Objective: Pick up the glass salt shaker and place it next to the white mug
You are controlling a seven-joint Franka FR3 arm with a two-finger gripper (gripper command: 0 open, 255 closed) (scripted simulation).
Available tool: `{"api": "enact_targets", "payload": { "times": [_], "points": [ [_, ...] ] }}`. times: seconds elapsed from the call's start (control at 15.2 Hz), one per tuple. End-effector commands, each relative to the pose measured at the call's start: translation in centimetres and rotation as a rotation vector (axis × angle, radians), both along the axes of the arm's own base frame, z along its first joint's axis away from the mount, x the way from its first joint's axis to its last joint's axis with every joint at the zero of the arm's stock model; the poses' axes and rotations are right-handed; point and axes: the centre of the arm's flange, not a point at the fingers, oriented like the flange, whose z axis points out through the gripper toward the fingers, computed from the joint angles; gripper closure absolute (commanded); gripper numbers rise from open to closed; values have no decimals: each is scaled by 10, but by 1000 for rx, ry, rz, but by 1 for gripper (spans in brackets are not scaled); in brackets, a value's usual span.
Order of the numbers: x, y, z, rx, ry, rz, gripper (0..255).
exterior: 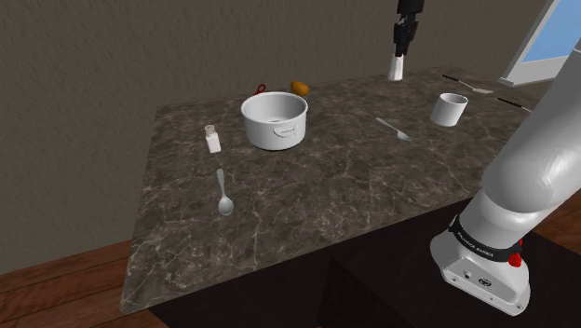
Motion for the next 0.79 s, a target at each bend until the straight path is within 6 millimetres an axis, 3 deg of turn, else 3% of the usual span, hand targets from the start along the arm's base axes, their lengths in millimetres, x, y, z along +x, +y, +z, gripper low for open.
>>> {"api": "enact_targets", "payload": {
  "times": [0.0,0.26,0.73],
  "points": [
    [-27,-11,-4,1,0,2,255],
    [-71,-38,-3,1,0,2,255],
    [-71,-38,-40,1,0,2,255]
  ]
}}
